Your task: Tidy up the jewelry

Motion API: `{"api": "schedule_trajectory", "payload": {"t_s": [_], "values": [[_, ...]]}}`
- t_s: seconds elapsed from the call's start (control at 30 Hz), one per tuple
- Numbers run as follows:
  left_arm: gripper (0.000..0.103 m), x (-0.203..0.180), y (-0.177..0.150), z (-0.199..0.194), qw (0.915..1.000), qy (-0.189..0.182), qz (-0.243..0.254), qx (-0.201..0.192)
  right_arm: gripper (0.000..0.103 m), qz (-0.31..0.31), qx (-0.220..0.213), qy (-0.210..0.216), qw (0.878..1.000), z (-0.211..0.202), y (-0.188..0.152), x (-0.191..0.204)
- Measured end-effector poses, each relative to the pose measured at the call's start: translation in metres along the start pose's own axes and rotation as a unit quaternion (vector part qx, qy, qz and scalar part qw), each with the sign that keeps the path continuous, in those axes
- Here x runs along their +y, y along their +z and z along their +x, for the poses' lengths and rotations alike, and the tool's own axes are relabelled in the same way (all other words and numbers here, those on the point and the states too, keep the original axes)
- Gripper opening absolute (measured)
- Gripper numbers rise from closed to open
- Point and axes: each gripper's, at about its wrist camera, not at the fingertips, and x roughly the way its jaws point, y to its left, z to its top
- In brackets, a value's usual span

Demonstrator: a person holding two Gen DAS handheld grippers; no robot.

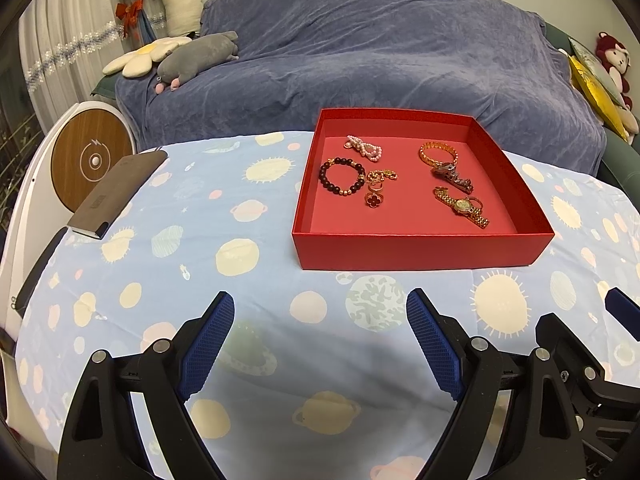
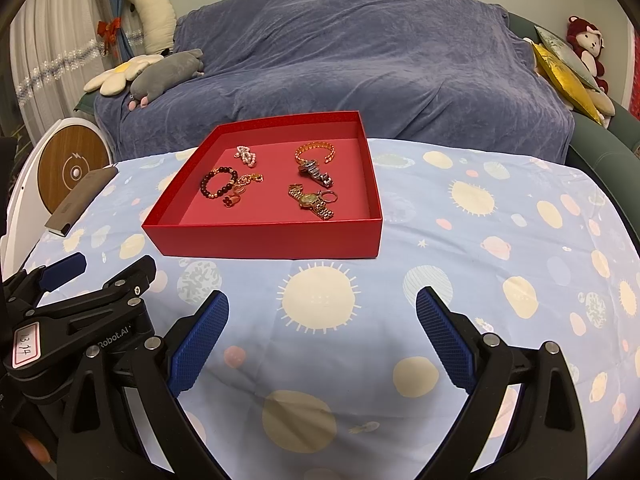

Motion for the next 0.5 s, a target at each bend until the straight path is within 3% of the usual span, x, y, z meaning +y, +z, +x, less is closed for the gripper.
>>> {"api": "schedule_trajectory", "payload": {"t_s": [0.2, 0.5], "values": [[0.085, 0.0034, -0.0003, 0.0002, 0.9998, -0.007, -0.02, 0.003, 0.092, -0.003, -0.001, 0.0, 1.0, -0.0012, -0.0001, 0.0008], [0.087, 0.0017, -0.0004, 0.0001, 0.9999, 0.004, -0.01, -0.002, 0.092, -0.002, -0.001, -0.001, 1.0, -0.0012, -0.0008, 0.0005]]}}
